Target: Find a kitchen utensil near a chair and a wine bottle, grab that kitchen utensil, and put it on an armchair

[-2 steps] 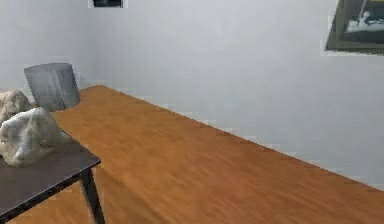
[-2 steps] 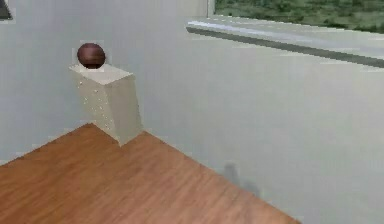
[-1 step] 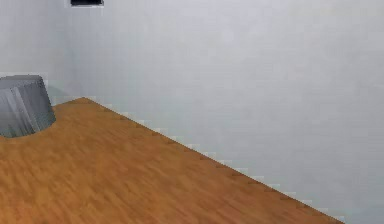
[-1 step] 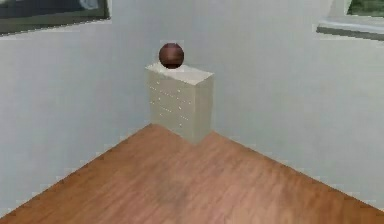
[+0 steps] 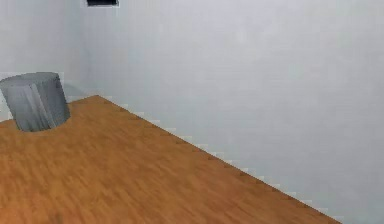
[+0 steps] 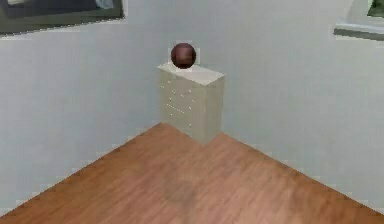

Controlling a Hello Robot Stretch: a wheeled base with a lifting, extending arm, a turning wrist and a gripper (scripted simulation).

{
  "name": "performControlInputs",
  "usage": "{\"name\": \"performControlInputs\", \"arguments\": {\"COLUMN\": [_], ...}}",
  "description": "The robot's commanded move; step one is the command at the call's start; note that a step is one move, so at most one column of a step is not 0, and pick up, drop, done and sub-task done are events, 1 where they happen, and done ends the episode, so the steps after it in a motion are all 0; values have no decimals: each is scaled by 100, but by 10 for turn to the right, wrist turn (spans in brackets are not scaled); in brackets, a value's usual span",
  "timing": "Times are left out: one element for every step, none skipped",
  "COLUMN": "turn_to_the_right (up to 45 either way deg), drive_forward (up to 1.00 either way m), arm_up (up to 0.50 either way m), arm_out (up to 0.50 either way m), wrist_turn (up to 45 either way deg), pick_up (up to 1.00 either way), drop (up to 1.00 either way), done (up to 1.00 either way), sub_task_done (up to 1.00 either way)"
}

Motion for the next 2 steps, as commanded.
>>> {"name": "performControlInputs", "arguments": {"turn_to_the_right": [0, -450], "drive_forward": [40, 0], "arm_up": [0, 0], "arm_out": [0, 0], "wrist_turn": [0, 0], "pick_up": [0, 0], "drop": [0, 0], "done": [0, 0], "sub_task_done": [0, 0]}}
